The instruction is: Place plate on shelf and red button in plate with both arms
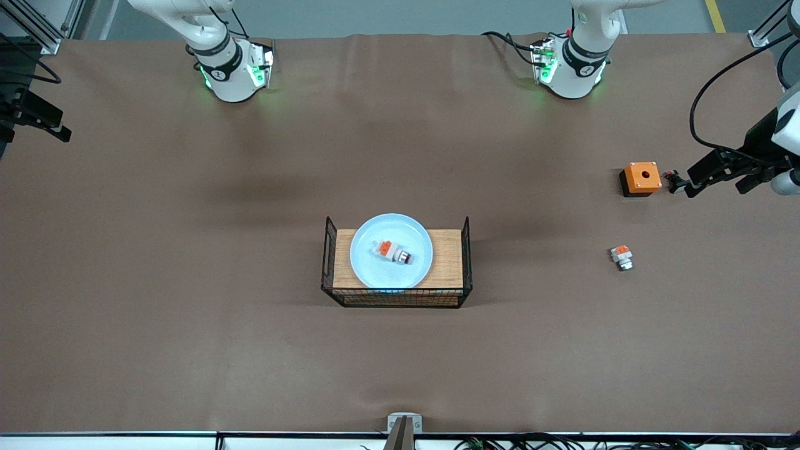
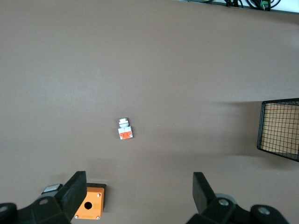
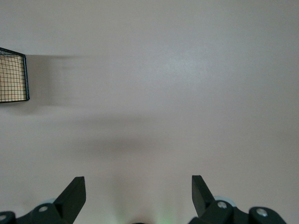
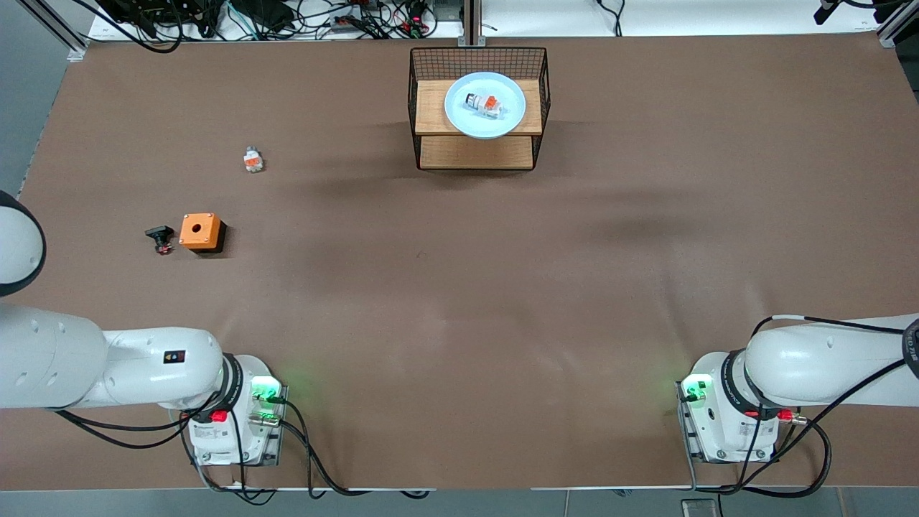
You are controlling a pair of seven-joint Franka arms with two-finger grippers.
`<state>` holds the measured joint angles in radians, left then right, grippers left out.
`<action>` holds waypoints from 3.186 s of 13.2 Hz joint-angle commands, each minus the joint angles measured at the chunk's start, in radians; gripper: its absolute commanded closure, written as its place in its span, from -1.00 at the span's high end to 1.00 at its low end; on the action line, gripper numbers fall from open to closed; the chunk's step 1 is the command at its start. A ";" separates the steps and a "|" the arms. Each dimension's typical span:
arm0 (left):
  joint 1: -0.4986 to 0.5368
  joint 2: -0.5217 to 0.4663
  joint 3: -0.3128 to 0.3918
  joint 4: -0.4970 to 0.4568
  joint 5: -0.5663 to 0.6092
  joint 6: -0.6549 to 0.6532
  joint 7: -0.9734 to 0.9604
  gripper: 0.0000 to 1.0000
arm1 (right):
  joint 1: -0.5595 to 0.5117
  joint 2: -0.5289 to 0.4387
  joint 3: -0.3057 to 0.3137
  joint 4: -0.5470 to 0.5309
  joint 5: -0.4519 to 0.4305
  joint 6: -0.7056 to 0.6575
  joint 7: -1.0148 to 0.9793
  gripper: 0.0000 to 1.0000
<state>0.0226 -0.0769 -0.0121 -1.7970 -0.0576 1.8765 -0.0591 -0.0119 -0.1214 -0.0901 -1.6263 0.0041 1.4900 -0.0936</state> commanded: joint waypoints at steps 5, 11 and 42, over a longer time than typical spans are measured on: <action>-0.027 0.003 0.038 0.036 0.019 -0.010 0.004 1.00 | -0.022 -0.023 0.006 -0.024 0.014 -0.002 -0.008 1.00; -0.033 0.009 0.031 0.087 0.021 -0.037 -0.004 1.00 | -0.017 -0.020 0.010 -0.017 0.014 0.006 -0.008 1.00; -0.032 0.092 -0.014 0.306 0.045 -0.292 -0.030 1.00 | 0.006 0.014 0.012 0.017 0.004 0.072 -0.020 1.00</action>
<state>-0.0116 0.0157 -0.0204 -1.5011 -0.0228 1.6024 -0.0786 -0.0086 -0.1043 -0.0797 -1.6193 0.0052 1.5773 -0.1038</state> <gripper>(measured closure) 0.000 0.000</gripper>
